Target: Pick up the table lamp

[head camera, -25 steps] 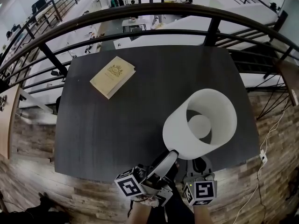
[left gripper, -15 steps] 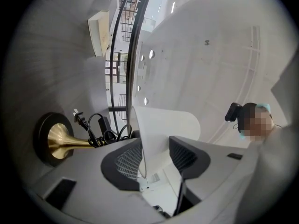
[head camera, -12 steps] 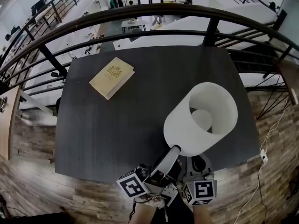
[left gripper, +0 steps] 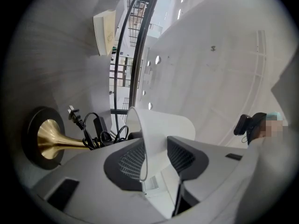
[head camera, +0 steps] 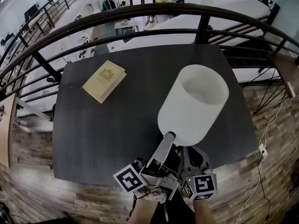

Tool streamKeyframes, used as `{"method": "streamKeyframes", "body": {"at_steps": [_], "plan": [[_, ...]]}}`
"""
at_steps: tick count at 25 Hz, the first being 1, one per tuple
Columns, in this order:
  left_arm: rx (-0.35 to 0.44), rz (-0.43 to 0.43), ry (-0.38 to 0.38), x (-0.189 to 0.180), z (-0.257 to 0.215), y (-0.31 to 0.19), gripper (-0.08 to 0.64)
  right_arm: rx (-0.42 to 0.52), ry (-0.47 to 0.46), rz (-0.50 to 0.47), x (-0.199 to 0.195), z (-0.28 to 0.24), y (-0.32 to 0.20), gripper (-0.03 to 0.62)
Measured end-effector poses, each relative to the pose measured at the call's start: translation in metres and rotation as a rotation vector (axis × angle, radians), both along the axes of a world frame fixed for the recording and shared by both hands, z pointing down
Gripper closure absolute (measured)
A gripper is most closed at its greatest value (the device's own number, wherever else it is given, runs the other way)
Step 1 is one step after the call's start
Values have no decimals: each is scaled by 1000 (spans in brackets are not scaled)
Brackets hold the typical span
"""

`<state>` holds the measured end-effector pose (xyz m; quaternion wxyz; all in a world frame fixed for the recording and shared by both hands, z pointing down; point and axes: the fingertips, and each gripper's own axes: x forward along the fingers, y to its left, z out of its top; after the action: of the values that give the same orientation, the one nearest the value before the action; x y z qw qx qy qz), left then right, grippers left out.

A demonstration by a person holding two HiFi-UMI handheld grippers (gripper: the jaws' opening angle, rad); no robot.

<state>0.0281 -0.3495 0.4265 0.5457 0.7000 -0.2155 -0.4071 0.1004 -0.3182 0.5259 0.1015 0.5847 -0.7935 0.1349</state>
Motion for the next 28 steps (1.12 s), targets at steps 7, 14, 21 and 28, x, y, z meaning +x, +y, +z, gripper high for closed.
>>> {"method": "streamKeyframes", "body": {"at_steps": [7, 14, 21, 28], "plan": [[-48, 4, 33, 11, -3, -17, 413, -51, -97, -49, -4, 9, -15, 592], [-68, -11, 59, 11, -4, -28, 425, -96, -127, -73, -3, 23, -33, 548], [-72, -20, 70, 9, -2, -35, 430, -92, -142, -96, -7, 30, -50, 546], [-85, -27, 90, 10, -1, -42, 435, -101, -162, -108, -9, 33, -59, 546]]}}
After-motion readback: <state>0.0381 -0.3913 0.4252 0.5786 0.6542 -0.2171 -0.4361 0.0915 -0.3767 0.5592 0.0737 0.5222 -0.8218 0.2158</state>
